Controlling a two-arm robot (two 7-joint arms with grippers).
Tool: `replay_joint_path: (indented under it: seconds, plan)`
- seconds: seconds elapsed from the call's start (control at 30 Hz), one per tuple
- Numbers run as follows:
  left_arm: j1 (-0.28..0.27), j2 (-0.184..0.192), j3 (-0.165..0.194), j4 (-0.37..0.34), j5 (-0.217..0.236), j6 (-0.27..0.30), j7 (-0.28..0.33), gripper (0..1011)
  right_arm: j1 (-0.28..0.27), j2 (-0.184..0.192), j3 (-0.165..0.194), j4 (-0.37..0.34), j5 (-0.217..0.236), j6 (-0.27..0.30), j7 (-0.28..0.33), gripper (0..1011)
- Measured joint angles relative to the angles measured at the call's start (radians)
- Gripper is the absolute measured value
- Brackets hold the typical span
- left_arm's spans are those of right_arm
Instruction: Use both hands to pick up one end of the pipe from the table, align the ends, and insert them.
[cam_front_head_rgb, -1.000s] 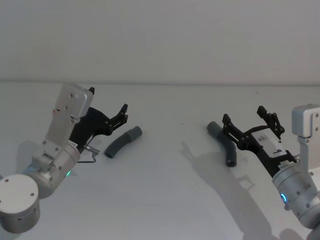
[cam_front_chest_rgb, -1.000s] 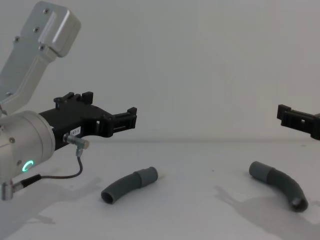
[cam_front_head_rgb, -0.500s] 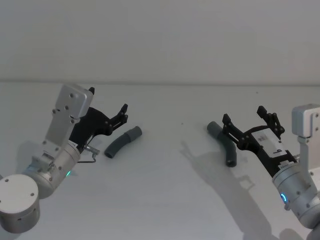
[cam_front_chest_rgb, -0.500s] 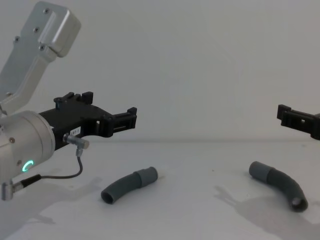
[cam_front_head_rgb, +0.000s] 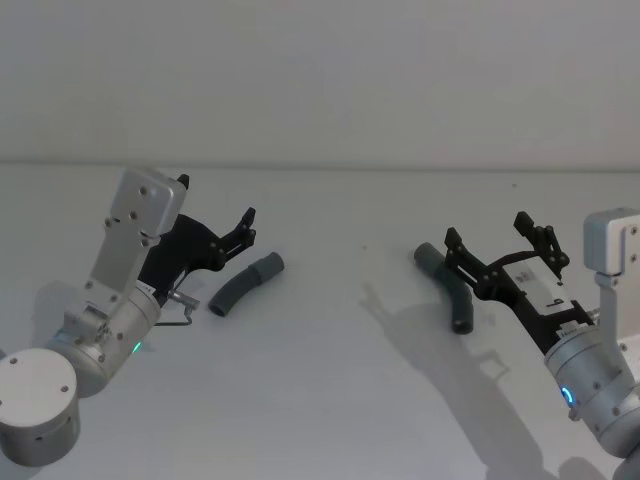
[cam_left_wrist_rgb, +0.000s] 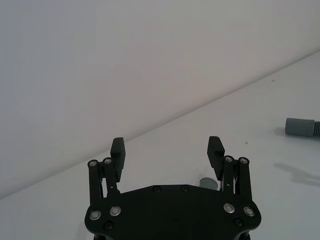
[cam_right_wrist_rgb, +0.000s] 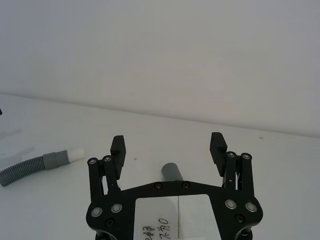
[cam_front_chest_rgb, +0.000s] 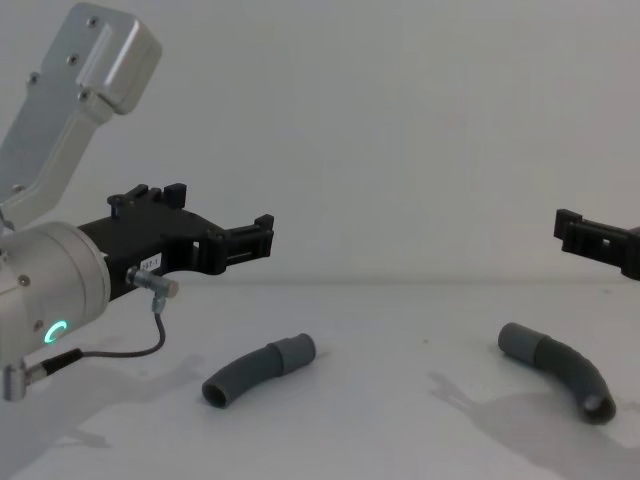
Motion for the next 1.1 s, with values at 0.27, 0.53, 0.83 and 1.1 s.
replay_joint_path:
  seconds: [0.27, 0.53, 0.83, 1.1]
  plan:
    - [0.0, 0.0, 0.0, 0.0, 0.0, 0.0, 0.0, 1001, 0.0, 0.0, 0.0, 0.0, 0.0, 0.0, 0.0, 1001]
    - [0.0, 0.0, 0.0, 0.0, 0.0, 0.0, 0.0, 1001, 0.0, 0.0, 0.0, 0.0, 0.0, 0.0, 0.0, 1001]
    - [0.0, 0.0, 0.0, 0.0, 0.0, 0.0, 0.0, 1001, 0.0, 0.0, 0.0, 0.0, 0.0, 0.0, 0.0, 1001]
    - [0.0, 0.0, 0.0, 0.0, 0.0, 0.0, 0.0, 1001, 0.0, 0.0, 0.0, 0.0, 0.0, 0.0, 0.0, 1001]
